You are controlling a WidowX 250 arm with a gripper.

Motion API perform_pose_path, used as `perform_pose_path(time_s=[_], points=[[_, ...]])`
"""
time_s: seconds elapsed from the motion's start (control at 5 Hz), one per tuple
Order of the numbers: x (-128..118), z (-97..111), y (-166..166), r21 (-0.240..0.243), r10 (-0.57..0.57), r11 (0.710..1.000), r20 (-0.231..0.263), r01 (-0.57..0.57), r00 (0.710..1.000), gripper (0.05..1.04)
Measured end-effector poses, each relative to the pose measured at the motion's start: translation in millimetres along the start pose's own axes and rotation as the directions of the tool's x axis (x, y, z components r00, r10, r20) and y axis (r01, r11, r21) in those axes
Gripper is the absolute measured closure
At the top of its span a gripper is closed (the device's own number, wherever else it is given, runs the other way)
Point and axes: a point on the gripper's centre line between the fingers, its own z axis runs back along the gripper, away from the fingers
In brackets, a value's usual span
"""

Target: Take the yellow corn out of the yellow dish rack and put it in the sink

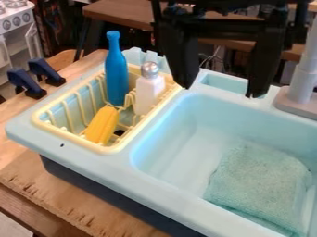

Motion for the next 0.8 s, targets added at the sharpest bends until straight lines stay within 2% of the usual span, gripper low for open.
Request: perform_pose_path(time_s=[0.2, 0.4, 0.8], points=[[-1, -6, 1, 0.013, -0.001, 1.000, -0.017, 0.001, 1.000, 0.083], [5, -6, 8, 0.025, -0.006, 1.000, 0.000, 0.006, 1.000, 0.083], [8, -4, 67, 0.074, 0.100, 0.992, 0.021, -0.102, 0.995, 0.083]])
